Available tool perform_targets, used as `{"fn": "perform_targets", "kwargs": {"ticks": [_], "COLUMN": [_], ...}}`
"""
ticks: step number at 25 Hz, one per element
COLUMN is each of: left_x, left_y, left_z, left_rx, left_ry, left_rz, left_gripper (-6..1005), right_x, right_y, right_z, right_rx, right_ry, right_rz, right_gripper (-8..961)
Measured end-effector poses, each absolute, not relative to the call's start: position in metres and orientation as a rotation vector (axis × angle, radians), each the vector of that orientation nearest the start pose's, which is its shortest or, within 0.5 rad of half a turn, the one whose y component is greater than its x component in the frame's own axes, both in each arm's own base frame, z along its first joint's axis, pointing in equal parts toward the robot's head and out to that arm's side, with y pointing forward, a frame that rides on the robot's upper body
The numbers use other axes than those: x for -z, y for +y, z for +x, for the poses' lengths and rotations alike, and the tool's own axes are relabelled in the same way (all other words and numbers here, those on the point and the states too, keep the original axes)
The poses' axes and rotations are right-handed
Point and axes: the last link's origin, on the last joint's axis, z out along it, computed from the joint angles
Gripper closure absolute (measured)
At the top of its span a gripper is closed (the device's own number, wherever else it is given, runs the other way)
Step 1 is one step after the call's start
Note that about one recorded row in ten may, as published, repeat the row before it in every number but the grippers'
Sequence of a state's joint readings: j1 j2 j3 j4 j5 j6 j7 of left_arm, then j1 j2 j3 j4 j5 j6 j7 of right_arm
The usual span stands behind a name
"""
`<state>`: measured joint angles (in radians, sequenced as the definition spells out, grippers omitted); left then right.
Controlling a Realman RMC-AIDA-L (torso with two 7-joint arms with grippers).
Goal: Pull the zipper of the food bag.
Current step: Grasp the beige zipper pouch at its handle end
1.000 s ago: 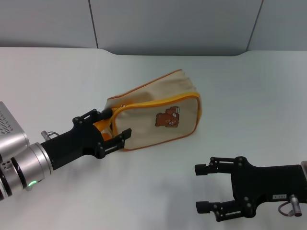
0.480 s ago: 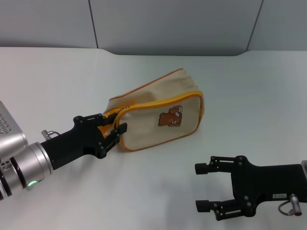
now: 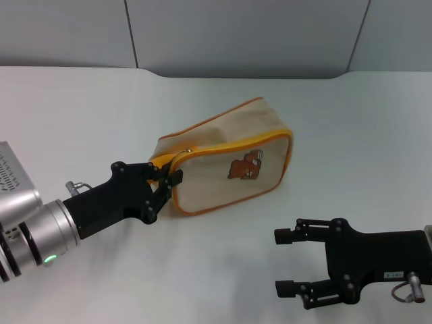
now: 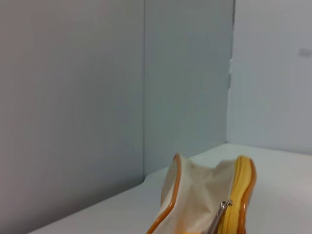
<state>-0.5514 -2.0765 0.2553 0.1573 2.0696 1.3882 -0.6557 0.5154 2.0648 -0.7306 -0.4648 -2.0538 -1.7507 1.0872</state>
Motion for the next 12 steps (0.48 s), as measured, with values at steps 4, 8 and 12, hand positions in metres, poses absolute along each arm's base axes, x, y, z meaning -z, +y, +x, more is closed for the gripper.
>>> {"fn": "perform_targets", "kwargs": {"ticks": [4, 8, 12], "left_x": [0.045, 0.027, 0.007], "left_y": [0.304, 0.295, 0.286], "left_z": [-0.29, -0.3, -0.308], "left_rx": [0.816, 0.806, 0.809], "left_ry": [-0.328, -0.286, -0.234], "left_rz": [-2.465, -2.508, -2.557], "left_gripper": [868, 881, 885], "right_x": [0.03, 0.026, 0.016], "right_y": [0.275, 0.274, 0.271], "right_z": [0.263, 0.263, 0.262], "right_rx": [-0.855, -0.9, -1.018], "right_ry": [0.381, 0.377, 0.272], "right_rz": [-2.983, -2.948, -2.832], "right_gripper": [132, 132, 133]}}
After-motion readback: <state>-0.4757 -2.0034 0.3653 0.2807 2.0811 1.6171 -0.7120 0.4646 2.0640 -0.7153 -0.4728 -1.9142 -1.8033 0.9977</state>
